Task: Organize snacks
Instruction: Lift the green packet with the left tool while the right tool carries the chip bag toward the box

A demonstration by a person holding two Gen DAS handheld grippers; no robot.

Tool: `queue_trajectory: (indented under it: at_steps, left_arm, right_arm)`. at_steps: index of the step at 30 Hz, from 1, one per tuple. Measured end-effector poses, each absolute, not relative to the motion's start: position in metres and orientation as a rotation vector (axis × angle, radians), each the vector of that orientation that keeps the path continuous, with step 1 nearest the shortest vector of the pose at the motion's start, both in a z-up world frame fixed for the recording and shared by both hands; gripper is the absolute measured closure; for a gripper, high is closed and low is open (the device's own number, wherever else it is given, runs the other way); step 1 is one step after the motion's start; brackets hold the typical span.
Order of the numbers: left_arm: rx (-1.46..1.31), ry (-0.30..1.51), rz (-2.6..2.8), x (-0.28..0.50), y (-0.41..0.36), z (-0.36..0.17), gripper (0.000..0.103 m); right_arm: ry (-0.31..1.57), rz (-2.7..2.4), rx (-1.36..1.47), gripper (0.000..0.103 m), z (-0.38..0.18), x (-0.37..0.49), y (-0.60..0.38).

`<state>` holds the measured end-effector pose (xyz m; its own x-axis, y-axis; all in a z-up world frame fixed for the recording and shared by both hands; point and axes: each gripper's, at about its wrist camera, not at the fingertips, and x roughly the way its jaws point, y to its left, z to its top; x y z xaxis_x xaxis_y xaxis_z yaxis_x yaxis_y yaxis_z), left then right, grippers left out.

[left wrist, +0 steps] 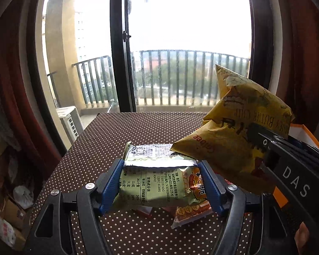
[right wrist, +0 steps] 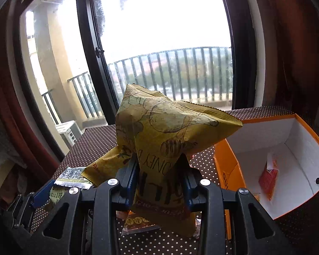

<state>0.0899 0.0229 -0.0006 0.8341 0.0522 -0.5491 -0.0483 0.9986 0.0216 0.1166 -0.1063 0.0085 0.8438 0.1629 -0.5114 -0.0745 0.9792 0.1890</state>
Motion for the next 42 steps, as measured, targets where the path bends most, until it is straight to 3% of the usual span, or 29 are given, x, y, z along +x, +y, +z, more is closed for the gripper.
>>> queue_trajectory:
  at_steps: [17, 18, 19, 42]
  left_arm:
    - [0.061, 0.516, -0.021, 0.083, -0.043, 0.018, 0.032]
    - [0.065, 0.513, -0.028, 0.083, -0.048, 0.018, 0.04]
    - [0.071, 0.503, -0.03, 0.083, -0.054, 0.02, 0.063]
    - [0.065, 0.594, -0.122, 0.148, -0.087, 0.003, 0.062]
  right_arm:
    - [0.504, 0.115, 0.184, 0.065, 0.024, 0.097, -0.153]
    - [0.505, 0.112, 0.183, 0.065, 0.024, 0.097, -0.156]
    - [0.507, 0.111, 0.182, 0.065, 0.023, 0.097, -0.159]
    - [0.563, 0.035, 0.217, 0.065, 0.003, 0.143, -0.199]
